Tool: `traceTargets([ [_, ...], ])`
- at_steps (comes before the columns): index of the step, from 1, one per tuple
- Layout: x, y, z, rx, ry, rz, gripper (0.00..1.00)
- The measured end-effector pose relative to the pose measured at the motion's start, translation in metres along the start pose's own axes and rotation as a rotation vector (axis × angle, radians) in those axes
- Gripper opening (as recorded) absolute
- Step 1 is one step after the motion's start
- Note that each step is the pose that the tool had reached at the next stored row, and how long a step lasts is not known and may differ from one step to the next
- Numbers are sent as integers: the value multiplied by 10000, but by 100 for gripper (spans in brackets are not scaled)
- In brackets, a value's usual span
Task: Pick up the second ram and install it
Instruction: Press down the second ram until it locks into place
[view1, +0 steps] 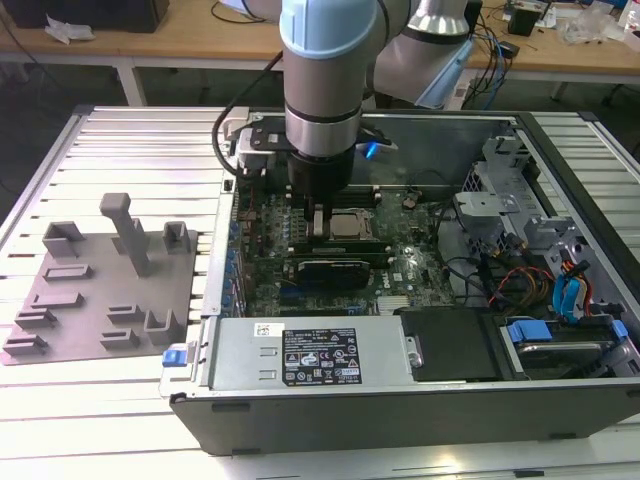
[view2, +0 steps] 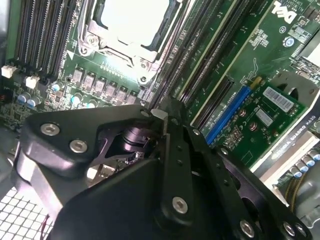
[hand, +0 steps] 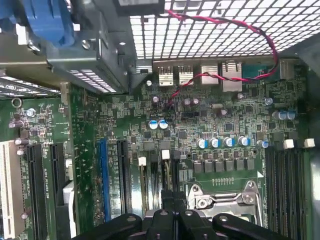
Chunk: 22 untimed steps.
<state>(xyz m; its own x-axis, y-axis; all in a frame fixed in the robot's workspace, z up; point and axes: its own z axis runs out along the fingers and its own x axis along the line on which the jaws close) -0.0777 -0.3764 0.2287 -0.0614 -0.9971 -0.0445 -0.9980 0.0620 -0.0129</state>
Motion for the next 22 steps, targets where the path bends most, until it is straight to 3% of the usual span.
traceTargets([
  [3, -2, -2, -8, 6, -9, 0, 8],
  [5, -5, -13, -90, 3, -17, -2, 8],
  [7, -11, -78, -116, -51, -52, 4, 8],
  [11, -34, -434, -111, -541, -117, 27, 8],
  [12, -39, -479, -121, -572, -112, 25, 8],
  [14, -47, -481, -198, -572, -113, 27, 8],
  [16, -61, -485, -514, -571, -113, 29, 8],
  [17, -64, -486, -571, -571, -113, 29, 8],
  [22, -64, -486, -585, -571, -115, 28, 8],
])
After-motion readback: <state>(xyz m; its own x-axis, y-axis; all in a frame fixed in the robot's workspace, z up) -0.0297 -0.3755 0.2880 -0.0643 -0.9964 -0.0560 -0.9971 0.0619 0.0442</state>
